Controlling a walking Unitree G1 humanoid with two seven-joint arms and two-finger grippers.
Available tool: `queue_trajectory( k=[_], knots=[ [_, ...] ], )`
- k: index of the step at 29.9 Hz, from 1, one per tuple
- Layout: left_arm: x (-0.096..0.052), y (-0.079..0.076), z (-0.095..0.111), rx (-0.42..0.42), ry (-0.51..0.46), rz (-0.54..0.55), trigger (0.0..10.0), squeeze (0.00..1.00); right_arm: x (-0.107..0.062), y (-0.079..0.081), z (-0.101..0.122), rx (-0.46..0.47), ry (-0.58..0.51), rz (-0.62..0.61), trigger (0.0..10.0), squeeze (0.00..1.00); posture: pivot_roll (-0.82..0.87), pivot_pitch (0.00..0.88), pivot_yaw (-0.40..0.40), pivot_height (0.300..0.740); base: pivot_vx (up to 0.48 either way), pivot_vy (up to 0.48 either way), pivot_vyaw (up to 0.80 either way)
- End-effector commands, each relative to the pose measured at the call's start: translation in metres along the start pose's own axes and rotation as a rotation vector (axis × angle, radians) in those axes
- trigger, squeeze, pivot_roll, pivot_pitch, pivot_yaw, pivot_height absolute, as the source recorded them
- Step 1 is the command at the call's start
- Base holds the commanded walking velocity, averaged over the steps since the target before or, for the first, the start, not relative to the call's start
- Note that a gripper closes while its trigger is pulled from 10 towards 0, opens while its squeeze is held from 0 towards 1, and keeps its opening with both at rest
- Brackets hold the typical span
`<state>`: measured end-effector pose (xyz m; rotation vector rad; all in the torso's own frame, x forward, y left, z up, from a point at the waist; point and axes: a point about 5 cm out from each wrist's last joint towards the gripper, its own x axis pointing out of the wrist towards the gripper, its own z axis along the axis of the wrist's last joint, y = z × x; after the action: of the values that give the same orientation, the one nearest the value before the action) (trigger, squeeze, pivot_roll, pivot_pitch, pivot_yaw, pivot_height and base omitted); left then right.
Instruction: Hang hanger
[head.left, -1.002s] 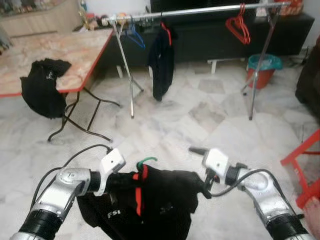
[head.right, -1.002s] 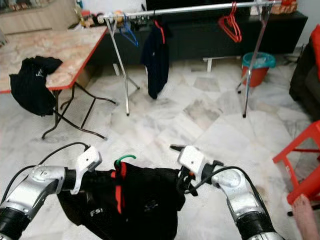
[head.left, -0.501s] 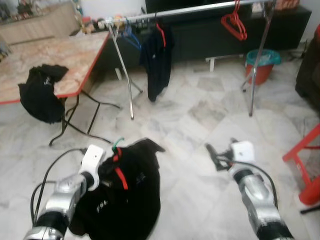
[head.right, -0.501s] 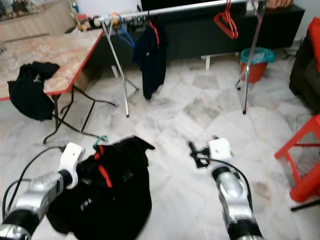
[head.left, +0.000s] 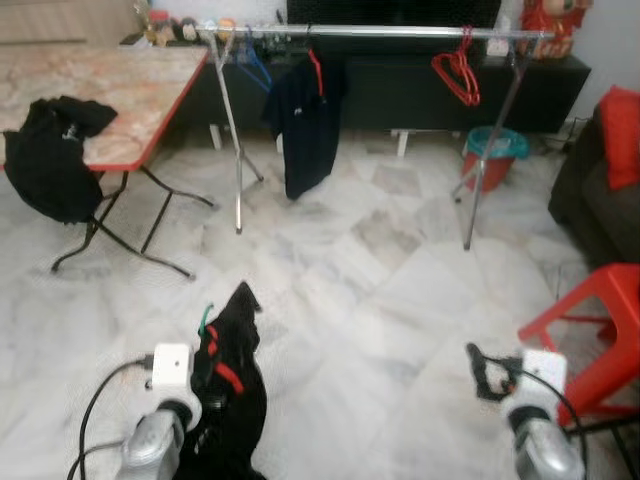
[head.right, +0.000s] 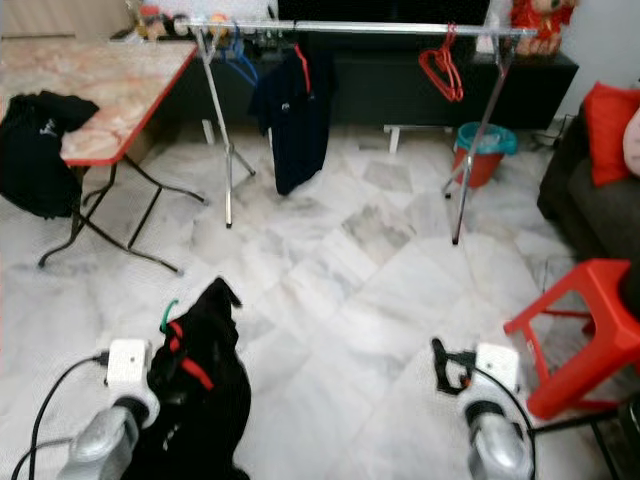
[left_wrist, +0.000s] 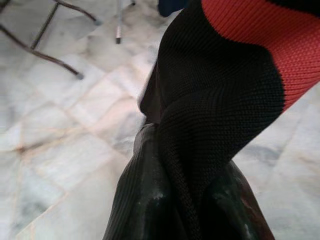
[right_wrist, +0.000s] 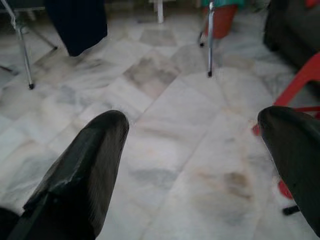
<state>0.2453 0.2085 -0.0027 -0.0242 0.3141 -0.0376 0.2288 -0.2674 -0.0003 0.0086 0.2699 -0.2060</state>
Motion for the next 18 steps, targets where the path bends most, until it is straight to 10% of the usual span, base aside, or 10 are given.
queue_trajectory(
  k=[1,18],
  knots=[
    [0.002,-0.007,0.009,0.030,-0.057,-0.012,10.0,0.00,-0.003,-0.006,0.003,0.011,-0.029,-0.017,10.0,0.00,0.02,0.000,-0.011,0.740,0.000,0.000,0.00],
    [0.011,-0.018,0.019,0.096,-0.094,-0.084,10.0,0.00,-0.008,0.001,-0.004,0.044,-0.029,-0.079,10.0,0.00,-0.05,0.000,0.043,0.740,0.139,0.000,0.00]
  ],
)
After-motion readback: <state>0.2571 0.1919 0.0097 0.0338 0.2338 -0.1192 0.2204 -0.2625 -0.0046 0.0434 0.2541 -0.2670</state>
